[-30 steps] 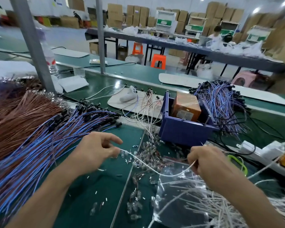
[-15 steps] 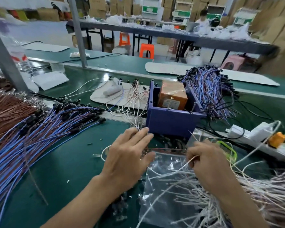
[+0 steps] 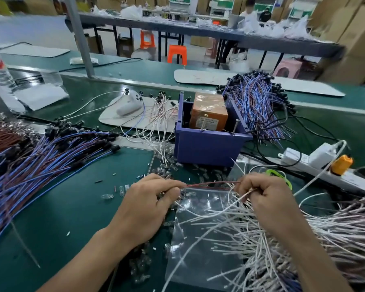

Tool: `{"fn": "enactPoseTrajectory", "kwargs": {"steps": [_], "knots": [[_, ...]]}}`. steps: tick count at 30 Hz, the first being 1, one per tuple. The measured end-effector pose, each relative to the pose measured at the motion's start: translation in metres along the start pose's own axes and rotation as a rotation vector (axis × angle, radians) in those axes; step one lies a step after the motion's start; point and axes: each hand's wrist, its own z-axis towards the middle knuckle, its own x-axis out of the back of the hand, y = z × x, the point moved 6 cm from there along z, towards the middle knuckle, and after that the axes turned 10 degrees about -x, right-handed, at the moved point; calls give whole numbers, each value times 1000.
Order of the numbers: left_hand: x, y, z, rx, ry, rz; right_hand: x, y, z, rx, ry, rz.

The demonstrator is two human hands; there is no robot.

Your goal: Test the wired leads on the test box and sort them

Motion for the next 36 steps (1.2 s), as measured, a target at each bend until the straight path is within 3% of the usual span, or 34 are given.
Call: {"fn": "enactPoseTrajectory", "kwargs": {"steps": [9, 12, 15, 19, 23, 29, 36], "knots": [[7, 7, 0, -10, 83, 166, 8, -8, -10, -90, 88, -109], [7, 10, 0, -28, 109, 129, 19, -30, -12, 2, 117, -32], [5, 12, 0, -59, 126, 42, -10, -70, -16, 163, -44, -74], [8, 21, 1, -132, 163, -11, -78, -74, -21, 70, -288, -243], [17, 13, 3, -104, 163, 81, -91, -58, -23, 16, -227, -234], [17, 1, 3, 31, 170, -3, -101, -58, -24, -24, -171, -392], [35, 0, 4, 86, 303, 146, -107, -67, -26, 6, -102, -575]]}}
